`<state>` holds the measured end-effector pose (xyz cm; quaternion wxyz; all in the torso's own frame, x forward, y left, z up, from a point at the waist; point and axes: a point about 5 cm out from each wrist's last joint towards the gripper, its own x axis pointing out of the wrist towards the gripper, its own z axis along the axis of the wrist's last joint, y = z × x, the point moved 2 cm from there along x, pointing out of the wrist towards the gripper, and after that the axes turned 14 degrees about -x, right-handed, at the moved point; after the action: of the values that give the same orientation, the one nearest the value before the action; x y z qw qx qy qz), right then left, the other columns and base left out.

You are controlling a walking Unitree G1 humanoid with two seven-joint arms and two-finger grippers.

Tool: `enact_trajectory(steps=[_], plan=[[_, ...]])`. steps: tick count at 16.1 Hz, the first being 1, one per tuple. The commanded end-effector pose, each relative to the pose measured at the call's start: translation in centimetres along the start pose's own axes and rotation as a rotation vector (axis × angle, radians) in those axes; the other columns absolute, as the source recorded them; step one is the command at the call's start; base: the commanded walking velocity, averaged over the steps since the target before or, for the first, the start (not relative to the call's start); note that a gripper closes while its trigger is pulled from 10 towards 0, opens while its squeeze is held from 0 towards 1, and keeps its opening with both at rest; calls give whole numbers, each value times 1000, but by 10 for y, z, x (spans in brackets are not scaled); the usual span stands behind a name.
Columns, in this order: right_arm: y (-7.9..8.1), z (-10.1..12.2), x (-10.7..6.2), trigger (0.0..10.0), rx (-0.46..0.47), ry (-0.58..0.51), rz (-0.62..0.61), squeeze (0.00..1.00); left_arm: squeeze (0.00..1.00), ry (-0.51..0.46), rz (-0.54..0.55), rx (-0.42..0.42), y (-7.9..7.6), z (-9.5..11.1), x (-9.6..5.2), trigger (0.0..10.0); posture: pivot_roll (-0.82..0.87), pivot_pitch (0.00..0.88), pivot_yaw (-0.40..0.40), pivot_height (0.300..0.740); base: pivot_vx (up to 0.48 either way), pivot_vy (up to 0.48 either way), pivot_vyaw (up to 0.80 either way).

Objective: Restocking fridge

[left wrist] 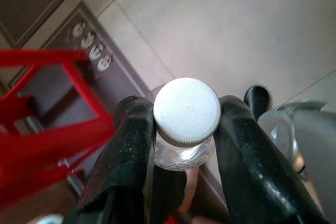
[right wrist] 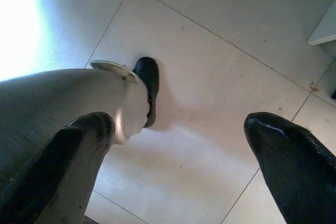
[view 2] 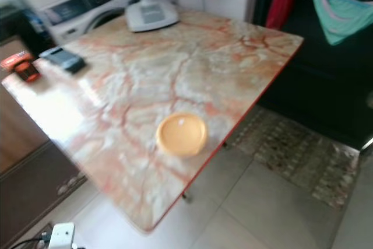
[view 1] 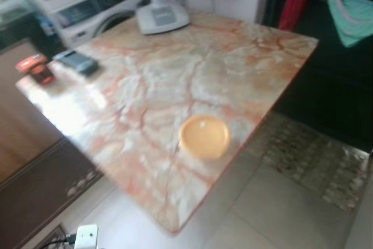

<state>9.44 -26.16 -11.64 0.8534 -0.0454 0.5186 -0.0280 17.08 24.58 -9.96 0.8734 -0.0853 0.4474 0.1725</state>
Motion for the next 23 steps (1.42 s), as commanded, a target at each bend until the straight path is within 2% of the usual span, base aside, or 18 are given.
enact_trajectory(steps=[1, 3, 15, 23], plan=[[2, -7, -1, 10000, 16, 18, 3, 0, 0, 14, 15, -17, 5, -5, -1, 10000, 16, 38, 106, 740, -334, 0, 0], [1, -6, -1, 10000, 15, 18, 1, 0, 0, 13, 15, -15, 5, -5, -1, 10000, 16, 39, 103, 740, -296, 0, 0], [-2, -6, -1, 10000, 22, 25, -20, 0, 0, 28, 28, -6, 6, -8, -2, 10000, 13, 37, 97, 740, 0, 0, 0], [-2, -8, -2, 10000, -2, 47, -18, 0, 0, 37, 17, 5, 4, -10, -2, 10000, 19, 43, 98, 740, 0, 0, -800]])
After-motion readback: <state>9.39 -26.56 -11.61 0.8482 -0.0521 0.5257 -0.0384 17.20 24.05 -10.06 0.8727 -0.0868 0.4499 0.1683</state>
